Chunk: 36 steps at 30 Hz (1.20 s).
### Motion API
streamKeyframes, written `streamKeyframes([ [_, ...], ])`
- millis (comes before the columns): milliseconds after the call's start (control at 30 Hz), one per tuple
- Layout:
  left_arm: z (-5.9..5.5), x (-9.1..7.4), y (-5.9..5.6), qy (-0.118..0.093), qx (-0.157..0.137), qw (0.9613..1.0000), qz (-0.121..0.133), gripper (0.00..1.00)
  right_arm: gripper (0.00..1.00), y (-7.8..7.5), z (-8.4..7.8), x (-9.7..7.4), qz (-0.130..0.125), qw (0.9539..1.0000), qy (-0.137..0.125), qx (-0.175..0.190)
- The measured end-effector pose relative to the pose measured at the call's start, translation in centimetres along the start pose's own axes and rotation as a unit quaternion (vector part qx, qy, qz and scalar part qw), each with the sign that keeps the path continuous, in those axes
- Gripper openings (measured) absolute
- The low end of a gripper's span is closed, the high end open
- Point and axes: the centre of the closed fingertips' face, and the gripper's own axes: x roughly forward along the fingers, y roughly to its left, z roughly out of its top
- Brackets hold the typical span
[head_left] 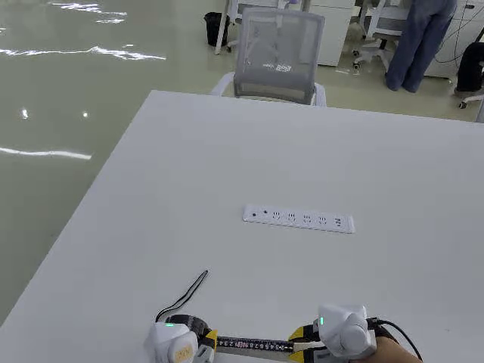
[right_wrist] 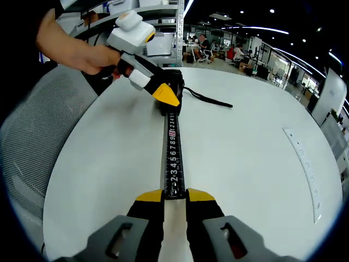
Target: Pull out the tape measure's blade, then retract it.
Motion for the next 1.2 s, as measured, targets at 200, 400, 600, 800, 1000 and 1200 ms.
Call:
streamKeyframes([
  [200,-0.08,0.06,0.0,-0.001,0.004,1.0,-0.001,0.62,0.13,0.02,0.0,0.09,0.001,1.0,0.0,-0.001],
  [400,-0.06,0.05,0.01,0.0,0.005,1.0,-0.001,0.62,0.13,0.05,0.23,0.03,0.0,1.0,-0.001,-0.001],
  [600,-0.05,0.04,0.02,0.001,0.004,1.0,-0.001,0.62,0.13,0.01,0.25,0.13,0.0,1.0,-0.001,0.0],
  [800,-0.06,0.06,0.04,0.002,0.003,1.0,-0.003,0.62,0.13,0.01,0.34,0.12,0.0,1.0,-0.002,0.001],
  [1000,0.0,-0.02,0.11,0.001,-0.002,1.0,-0.007,0.62,0.13,-0.02,0.44,0.22,-0.001,1.0,-0.003,0.001],
  [1200,0.04,-0.19,0.21,-0.002,-0.01,0.9999,-0.013,0.62,0.13,-0.05,0.54,0.31,-0.001,1.0,-0.005,0.003],
])
